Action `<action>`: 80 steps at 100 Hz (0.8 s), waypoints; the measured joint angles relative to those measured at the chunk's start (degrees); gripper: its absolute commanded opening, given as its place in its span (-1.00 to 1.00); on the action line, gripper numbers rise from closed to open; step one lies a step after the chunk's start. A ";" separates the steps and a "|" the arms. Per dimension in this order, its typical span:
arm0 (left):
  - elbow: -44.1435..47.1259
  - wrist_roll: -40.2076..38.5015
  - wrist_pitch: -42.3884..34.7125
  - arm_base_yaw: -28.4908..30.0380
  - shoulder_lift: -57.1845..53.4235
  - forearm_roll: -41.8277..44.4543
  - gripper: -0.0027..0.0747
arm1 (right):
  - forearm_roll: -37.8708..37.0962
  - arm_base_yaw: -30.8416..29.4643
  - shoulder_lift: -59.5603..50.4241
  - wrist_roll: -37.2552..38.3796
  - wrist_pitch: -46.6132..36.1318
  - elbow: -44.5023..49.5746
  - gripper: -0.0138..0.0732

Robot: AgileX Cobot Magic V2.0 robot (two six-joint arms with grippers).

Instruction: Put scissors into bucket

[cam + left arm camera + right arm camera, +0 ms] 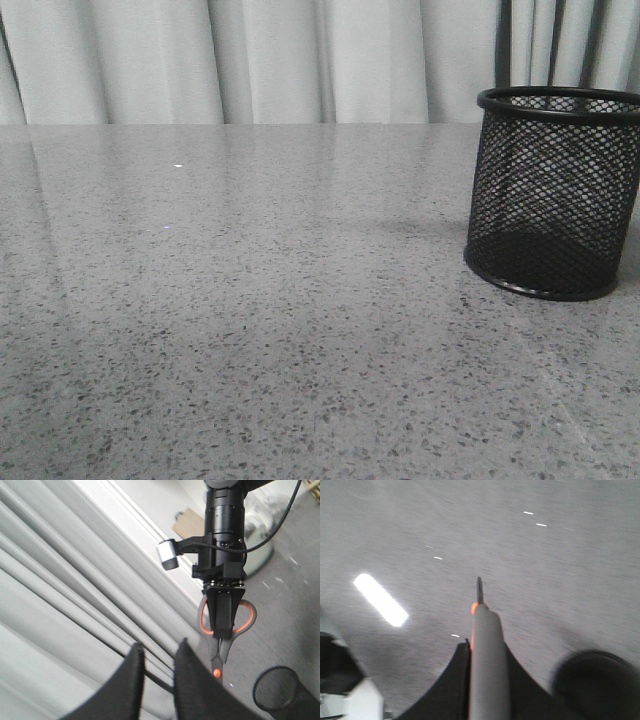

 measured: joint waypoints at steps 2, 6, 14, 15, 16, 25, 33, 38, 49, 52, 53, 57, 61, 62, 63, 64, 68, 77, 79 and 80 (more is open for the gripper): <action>0.00 0.00 -0.10 0.00 -0.66 -0.11 -0.98 | -2.14 -0.15 0.00 1.39 0.68 -1.39 -0.82; 0.00 0.00 -0.10 0.00 -1.76 -0.14 -0.98 | -5.34 -0.14 0.00 3.83 1.49 -3.43 -0.82; 0.00 -0.16 0.46 0.00 -2.82 -0.28 -0.98 | -10.88 -0.27 -0.39 7.00 2.13 -6.39 -0.82; 0.00 -0.27 0.47 0.00 -2.98 -0.28 -0.98 | -11.24 -0.27 -0.53 7.47 2.13 -6.51 -0.82; 0.00 -0.25 0.59 0.00 -2.95 -0.28 -0.98 | -11.88 -0.27 -0.51 7.62 2.13 -6.66 -0.82; 0.29 -0.65 2.18 0.00 -3.09 -0.28 -0.98 | -15.47 -0.27 -2.02 10.00 2.40 -6.22 -0.82; 1.01 -0.79 3.60 0.00 -3.09 0.33 -0.98 | -19.40 -0.27 -4.55 11.14 2.52 -3.20 -0.82; 1.29 -0.89 4.16 0.00 -3.33 0.76 -0.98 | -21.29 -0.27 -6.50 12.00 2.82 -0.67 -0.82; 1.61 -0.89 4.87 0.00 -3.97 1.34 -0.98 | -23.19 -0.27 -10.47 12.51 3.07 5.14 -0.82; 1.61 -0.89 4.90 0.00 -4.10 1.33 -0.98 | -23.16 -0.27 -11.25 12.64 3.07 6.41 -0.82; 1.61 -0.89 5.00 0.00 -4.20 1.33 -0.98 | -23.16 -0.27 -11.37 12.64 3.07 6.72 -0.82; 1.61 -0.89 5.00 0.00 -4.21 1.33 -0.98 | -23.16 -0.27 -12.01 12.64 3.07 8.28 -0.82; 1.72 -0.89 5.00 0.00 -4.21 1.33 -0.98 | -23.00 -0.27 -12.01 12.64 3.07 9.51 -0.82; 1.73 -0.89 5.00 0.00 -4.21 1.33 -0.98 | -23.04 -0.27 -12.01 12.64 3.07 9.70 -0.82; 1.72 -0.89 5.00 0.00 -4.21 1.33 -0.98 | -22.93 -0.27 -11.89 12.64 3.07 10.04 -0.82; 1.72 -0.89 5.00 0.00 -4.21 1.33 -0.98 | -22.93 -0.27 -11.71 12.76 3.07 10.20 -0.82; 1.85 -0.91 4.89 0.00 -4.21 1.33 -0.98 | -22.80 -0.27 -10.78 12.77 3.07 10.83 -0.82; 2.53 -1.01 4.80 0.00 -4.21 1.33 -0.98 | -22.16 -0.27 -7.96 12.77 3.07 11.36 -0.82; 2.70 -1.01 4.68 0.00 -4.21 1.33 -0.98 | -22.06 -0.27 -7.07 12.77 3.07 11.36 -0.82; 2.83 -1.01 4.58 0.00 -4.21 1.33 -0.98 | -21.93 -0.27 -6.44 12.65 3.07 11.36 -0.82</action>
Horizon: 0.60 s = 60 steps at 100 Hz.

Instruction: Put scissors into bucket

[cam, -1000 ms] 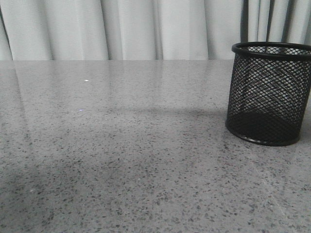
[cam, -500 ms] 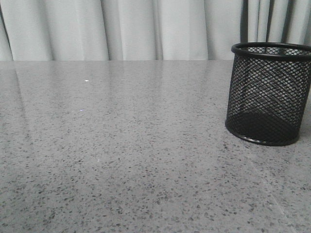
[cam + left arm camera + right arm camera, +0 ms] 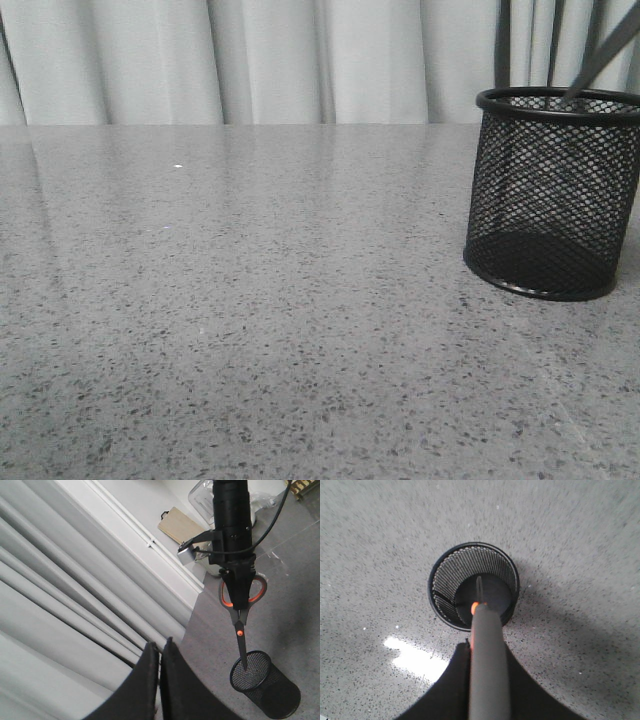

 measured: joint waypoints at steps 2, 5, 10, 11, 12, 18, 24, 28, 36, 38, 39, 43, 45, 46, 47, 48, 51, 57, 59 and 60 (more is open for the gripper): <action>0.32 0.00 0.01 0.00 0.00 0.00 -0.98 | 0.17 0.00 0.96 -0.01 0.00 0.04 -0.82; 0.66 0.00 0.01 0.00 0.00 0.00 -0.98 | 0.34 0.00 2.22 -0.16 0.00 0.15 -0.82; 1.18 0.00 -0.11 0.00 0.00 0.00 -0.98 | 0.74 0.00 4.35 -0.41 -0.11 0.20 -0.82; 1.30 0.00 -0.22 0.00 0.00 0.00 -0.98 | 0.88 0.00 4.64 -0.41 -0.11 0.20 -0.82; 1.49 0.00 -0.23 0.00 0.00 0.00 -0.98 | 0.89 0.00 5.21 -0.41 -0.11 0.20 -0.82; 2.07 -0.02 -0.35 0.00 0.00 0.00 -0.98 | 1.14 0.00 7.35 -0.54 -0.24 0.29 -0.82; 2.64 -0.12 -0.57 0.00 0.00 0.00 -0.98 | 1.14 0.00 9.26 -0.54 -0.34 0.29 -0.74; 2.89 -0.12 -0.69 0.00 0.00 0.00 -0.98 | 1.14 0.00 10.14 -0.54 -0.47 0.29 -0.62; 3.37 -0.24 -0.93 0.00 0.00 -0.26 -0.98 | 1.14 0.00 10.85 -0.54 -0.69 0.29 -0.27; 3.50 -0.33 -1.02 0.00 0.00 -0.28 -0.98 | 1.04 0.00 10.89 -0.54 -0.73 0.29 -0.15; 3.51 -0.48 -1.02 0.00 0.00 -0.38 -0.98 | 1.04 0.00 10.89 -0.54 -0.86 0.29 -0.06; 3.64 -1.17 -1.16 0.00 0.00 -0.43 -0.98 | 0.87 0.00 10.89 -0.54 -0.86 0.00 0.14; 3.75 -1.75 -1.44 0.00 0.00 -0.52 -0.98 | 0.53 0.00 10.89 -0.54 -0.89 -0.19 0.24; 3.74 -2.22 -1.63 0.00 0.00 -0.52 -0.98 | 0.38 0.00 10.89 -0.54 -0.89 -0.36 0.31; 3.74 -2.46 -1.76 0.00 0.00 -0.52 -0.98 | 0.40 0.00 10.89 -0.54 -0.89 -0.39 0.34; 3.74 -2.97 -1.91 0.00 0.00 -0.52 -0.98 | 0.14 0.00 10.89 -0.54 -0.89 -0.67 0.37; 3.96 -4.05 -2.93 0.00 0.00 -0.65 -0.98 | -0.20 0.00 10.89 -0.57 -0.89 -1.20 0.49; 4.45 -6.45 -5.41 0.00 0.00 -0.77 -0.98 | -1.08 0.00 10.89 -0.66 -0.89 -2.78 0.57; 4.85 -7.42 -6.68 0.00 0.00 -0.77 -0.98 | -1.37 0.00 10.99 -0.66 -0.89 -3.59 0.57; 4.97 -8.10 -7.52 0.00 -0.10 -0.87 -0.98 | -1.54 0.00 10.99 -0.66 -0.89 -4.21 0.57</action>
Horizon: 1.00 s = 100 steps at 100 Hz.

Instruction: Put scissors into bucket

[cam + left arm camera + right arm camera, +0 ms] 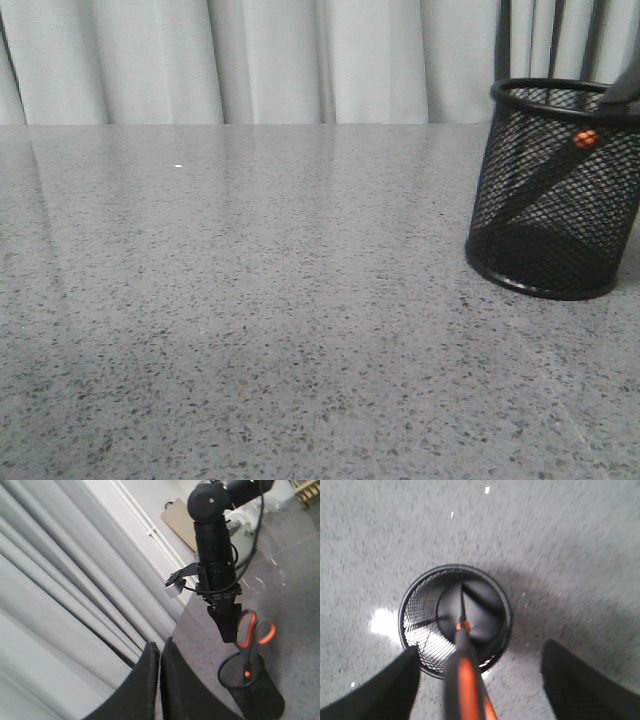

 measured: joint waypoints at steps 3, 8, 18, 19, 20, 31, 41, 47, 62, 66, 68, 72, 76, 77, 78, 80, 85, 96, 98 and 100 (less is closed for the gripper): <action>0.76 -1.39 -1.92 0.00 -0.11 0.02 -0.98 | -0.22 0.00 0.00 0.00 0.00 -1.35 0.55; 2.29 -4.17 -5.61 0.00 -0.79 -0.11 -0.98 | -0.61 0.00 -0.28 -0.02 0.00 -3.91 0.46; 7.14 -9.10 -13.57 0.00 -3.50 -0.49 -0.98 | -0.84 0.00 -2.97 -0.02 -0.11 -7.79 -0.01; 7.59 -9.68 -14.80 0.00 -4.07 -0.61 -0.98 | -0.84 0.00 -3.65 -0.02 -0.11 -8.06 -0.11; 8.54 -9.96 -15.40 0.00 -4.36 -0.61 -0.98 | -0.84 0.00 -4.01 -0.13 -0.11 -8.18 -0.16; 18.06 -12.96 -26.57 0.00 -10.23 -3.25 -0.98 | -1.12 0.00 -11.77 -1.31 -0.83 -7.53 -0.87; 27.70 -13.74 -38.35 0.00 -16.05 -10.41 -0.98 | -1.97 0.00 -21.21 -1.62 -4.09 -1.80 -0.80; 32.91 -13.96 -44.40 0.00 -19.42 -14.05 -0.98 | -2.92 0.00 -28.42 -1.75 -7.75 4.35 -0.80; 44.19 -14.16 -49.19 0.00 -23.71 -20.72 -0.98 | -8.78 0.00 -45.90 -1.75 -18.74 22.13 -0.80; 46.20 -14.16 -49.44 0.00 -23.84 -21.86 -0.98 | -10.23 0.00 -50.41 -1.83 -21.75 27.17 -0.80; 46.78 -14.16 -49.41 0.00 -23.84 -22.47 -0.98 | -10.60 0.00 -52.55 -1.83 -23.21 29.51 -0.80; 48.14 -14.16 -49.41 0.00 -23.84 -23.48 -0.98 | -11.68 0.00 -55.83 -1.83 -26.01 33.71 -0.80; 49.02 -14.16 -49.41 0.00 -23.84 -24.08 -0.98 | -12.17 0.00 -59.30 -1.83 -28.33 36.70 -0.80; 49.12 -14.16 -49.41 0.00 -23.84 -24.11 -0.98 | -12.28 0.00 -60.35 -1.83 -29.22 37.76 -0.80; 49.30 -14.16 -49.46 0.00 -23.84 -24.20 -0.98 | -12.28 0.00 -60.85 -1.83 -29.69 38.26 -0.80; 49.48 -14.16 -49.46 0.00 -23.84 -24.35 -0.98 | -12.42 0.00 -62.27 -1.83 -31.06 39.67 -0.80; 49.65 -14.16 -49.55 0.00 -23.84 -24.46 -0.98 | -12.66 0.00 -65.06 -1.83 -34.05 42.36 -0.80; 49.75 -14.16 -49.97 0.00 -23.94 -24.63 -0.98 | -12.88 0.00 -68.83 -1.83 -38.98 45.55 -0.80; 49.75 -14.16 -50.11 0.00 -23.94 -24.63 -0.98 | -12.88 0.00 -69.17 -1.83 -39.43 45.83 -0.80; 49.75 -14.16 -50.11 0.00 -23.94 -24.63 -0.98 | -12.88 0.00 -69.28 -1.83 -39.76 45.85 -0.80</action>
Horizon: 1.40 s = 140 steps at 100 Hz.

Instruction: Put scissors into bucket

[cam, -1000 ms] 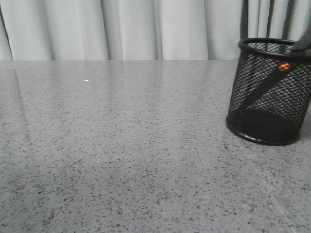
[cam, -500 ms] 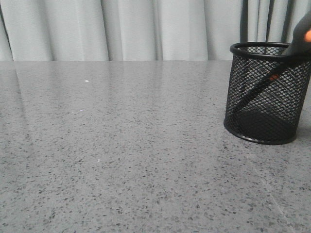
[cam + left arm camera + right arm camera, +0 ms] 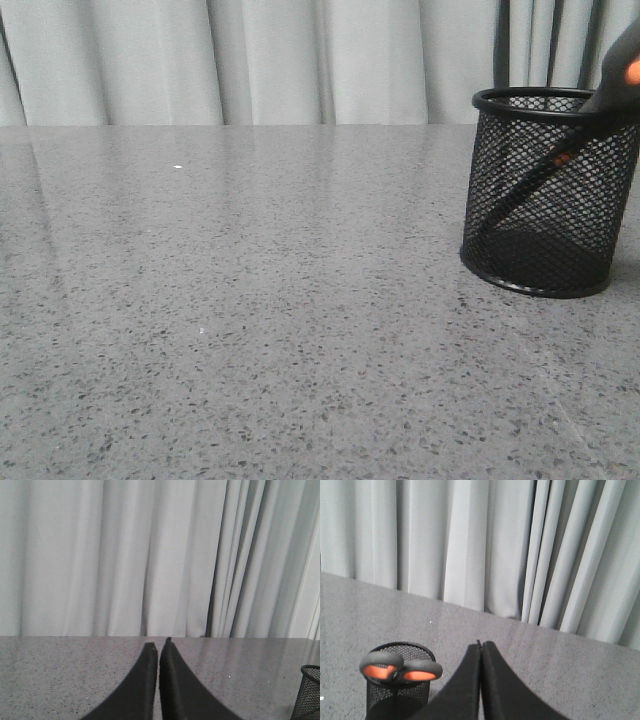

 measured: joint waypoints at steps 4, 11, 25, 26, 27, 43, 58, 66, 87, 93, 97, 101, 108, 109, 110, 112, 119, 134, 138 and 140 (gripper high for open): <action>0.00 0.00 -0.09 0.00 0.00 -0.10 -0.98 | 0.00 0.00 -0.40 0.00 -0.46 0.08 -0.80; 0.00 0.00 -0.09 0.00 0.00 -0.10 -0.98 | -0.02 0.00 -0.50 0.00 -1.12 0.08 -0.80; 0.00 0.00 -0.21 0.00 0.00 -0.12 -0.98 | -0.12 0.00 -0.50 0.00 -1.35 0.08 -0.80; 0.00 0.00 -0.21 0.00 0.00 -0.12 -0.98 | -0.12 0.00 -0.50 0.00 -1.34 0.08 -0.80; 0.00 0.00 -0.21 0.00 0.00 -0.12 -0.98 | -0.12 0.00 -0.50 0.00 -1.34 0.08 -0.80; 0.00 0.00 -0.21 0.00 0.00 -0.12 -0.98 | -0.12 0.00 -0.50 0.00 -1.37 0.08 -0.80; 0.00 0.00 -0.21 0.00 0.00 -0.12 -0.98 | -0.12 0.00 -0.50 0.00 -1.47 0.08 -0.80; 0.02 0.00 -0.21 0.00 0.00 -0.12 -0.98 | -0.12 0.00 -0.50 0.00 -1.47 0.08 -0.80; 2.50 -0.03 -2.07 0.00 0.00 1.99 -0.98 | -0.12 0.00 -0.50 -0.05 -1.47 0.40 -0.80; 4.16 -1.00 -2.63 0.72 0.00 7.29 -0.98 | -0.12 0.00 -0.53 -0.05 -1.47 0.38 -0.80; 5.52 -3.60 -2.89 1.83 0.00 10.98 -0.98 | -0.12 0.00 -0.63 -0.05 -1.47 0.38 -0.80; 6.91 -7.93 -3.18 3.51 0.00 15.98 -0.98 | -0.12 0.00 -0.63 -0.05 -1.47 0.38 -0.80; 8.03 -17.61 -2.26 7.59 0.00 25.19 -0.98 | -0.12 0.00 -0.63 -0.05 -1.47 0.43 -0.80; 8.03 -18.65 -2.26 8.08 0.00 27.24 -0.98 | -0.12 0.00 -0.63 -0.05 -1.47 0.43 -0.80; 8.03 -20.67 -2.26 9.09 0.00 28.27 -0.98 | -0.12 0.00 -0.63 -0.05 -1.47 0.43 -0.80; 8.03 -23.50 -1.84 10.68 0.00 31.22 -0.98 | -0.12 0.00 -0.63 -0.05 -1.47 0.43 -0.80; 8.03 -31.24 3.11 15.96 -0.25 38.79 -0.98 | -0.12 0.00 -0.63 -0.05 -1.47 0.43 -0.80; 8.03 -39.74 18.14 23.63 -3.21 47.49 -0.98 | -0.12 0.00 -0.63 -0.05 -1.47 0.43 -0.80; 8.03 -40.42 21.80 25.30 -4.53 48.90 -0.98 | -0.12 0.00 -0.63 -0.05 -1.47 0.43 -0.80; 8.03 -40.67 24.02 26.18 -5.24 49.64 -0.98 | -0.12 0.00 -0.63 -0.05 -1.47 0.43 -0.80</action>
